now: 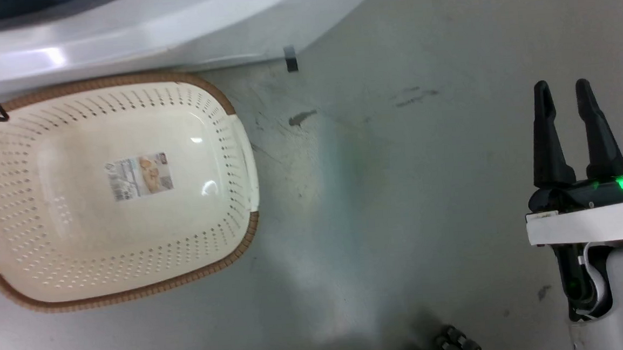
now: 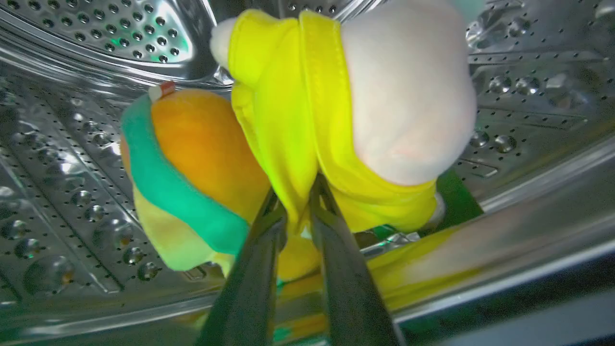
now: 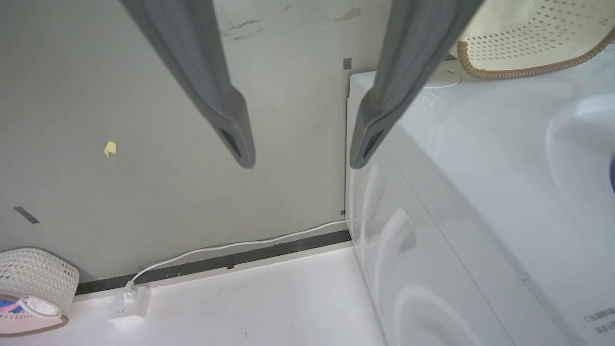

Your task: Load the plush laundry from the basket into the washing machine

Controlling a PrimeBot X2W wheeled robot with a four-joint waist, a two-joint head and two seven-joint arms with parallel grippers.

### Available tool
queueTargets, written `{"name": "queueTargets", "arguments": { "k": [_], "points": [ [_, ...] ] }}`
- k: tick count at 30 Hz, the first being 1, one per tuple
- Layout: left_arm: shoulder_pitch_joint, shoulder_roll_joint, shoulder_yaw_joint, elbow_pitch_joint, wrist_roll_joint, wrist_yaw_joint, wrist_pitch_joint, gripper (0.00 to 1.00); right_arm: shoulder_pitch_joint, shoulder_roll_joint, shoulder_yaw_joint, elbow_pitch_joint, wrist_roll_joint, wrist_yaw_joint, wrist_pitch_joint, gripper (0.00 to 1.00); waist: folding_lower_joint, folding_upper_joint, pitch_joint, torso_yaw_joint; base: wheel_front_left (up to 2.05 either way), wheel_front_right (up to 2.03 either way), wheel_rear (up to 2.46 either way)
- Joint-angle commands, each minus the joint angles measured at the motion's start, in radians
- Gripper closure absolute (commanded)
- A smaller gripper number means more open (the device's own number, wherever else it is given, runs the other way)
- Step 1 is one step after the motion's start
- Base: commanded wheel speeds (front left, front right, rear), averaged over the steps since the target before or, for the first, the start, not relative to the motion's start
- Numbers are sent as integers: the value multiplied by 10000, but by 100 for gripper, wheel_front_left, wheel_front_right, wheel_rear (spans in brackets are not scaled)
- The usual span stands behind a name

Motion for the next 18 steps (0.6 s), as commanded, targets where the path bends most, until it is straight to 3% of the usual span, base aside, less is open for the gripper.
{"name": "queueTargets", "arguments": {
  "k": [1,12,18],
  "points": [
    [154,-83,-62,115,-117,-25,-270,0,-129,-6,-63,1,-121,-7,-46,0,-1,-1,-350,189,0,0,0],
    [2651,-1518,183,769,-1720,-40,-3175,0,778,-6,-655,45,-1264,-7,-46,0,-1,-1,-3187,1422,0,0,0],
    [4582,-2271,401,-32,-2197,162,-4053,0,1576,-6,-893,36,-1770,-7,-46,0,-1,-1,-4833,2113,0,0,0]
  ]
}}
